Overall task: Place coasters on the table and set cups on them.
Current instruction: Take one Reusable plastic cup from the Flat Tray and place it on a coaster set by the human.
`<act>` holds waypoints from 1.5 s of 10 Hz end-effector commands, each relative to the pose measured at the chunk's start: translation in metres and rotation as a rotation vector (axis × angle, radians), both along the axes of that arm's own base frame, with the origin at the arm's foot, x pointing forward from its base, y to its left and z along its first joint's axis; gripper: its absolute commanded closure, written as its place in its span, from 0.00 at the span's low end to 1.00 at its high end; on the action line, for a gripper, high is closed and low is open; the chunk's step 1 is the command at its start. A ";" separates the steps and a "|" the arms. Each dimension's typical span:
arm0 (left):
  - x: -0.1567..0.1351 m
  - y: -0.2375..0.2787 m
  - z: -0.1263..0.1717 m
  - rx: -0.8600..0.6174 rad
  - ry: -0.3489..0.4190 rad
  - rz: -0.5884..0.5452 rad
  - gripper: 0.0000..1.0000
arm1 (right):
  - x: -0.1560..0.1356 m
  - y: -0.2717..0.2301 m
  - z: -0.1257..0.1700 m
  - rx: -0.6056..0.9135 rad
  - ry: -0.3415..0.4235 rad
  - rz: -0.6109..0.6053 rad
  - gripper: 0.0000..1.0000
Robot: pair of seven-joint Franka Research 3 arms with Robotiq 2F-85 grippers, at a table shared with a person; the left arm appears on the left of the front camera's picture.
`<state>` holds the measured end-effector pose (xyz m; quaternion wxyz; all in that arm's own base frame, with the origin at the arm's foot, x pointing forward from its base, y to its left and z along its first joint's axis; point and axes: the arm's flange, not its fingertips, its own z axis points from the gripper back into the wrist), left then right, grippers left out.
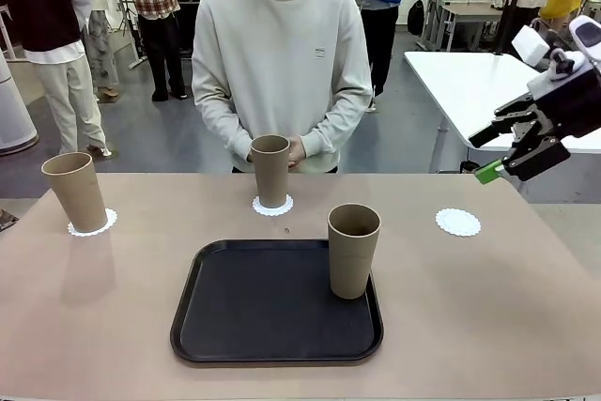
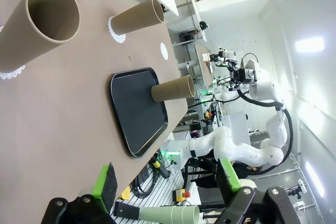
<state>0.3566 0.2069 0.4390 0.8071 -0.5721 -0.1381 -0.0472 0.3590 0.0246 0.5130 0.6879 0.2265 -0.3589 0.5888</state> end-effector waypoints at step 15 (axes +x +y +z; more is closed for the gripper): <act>-0.001 0.001 0.000 -0.005 -0.010 0.008 0.00 | 0.039 0.030 -0.151 0.269 0.119 0.196 0.00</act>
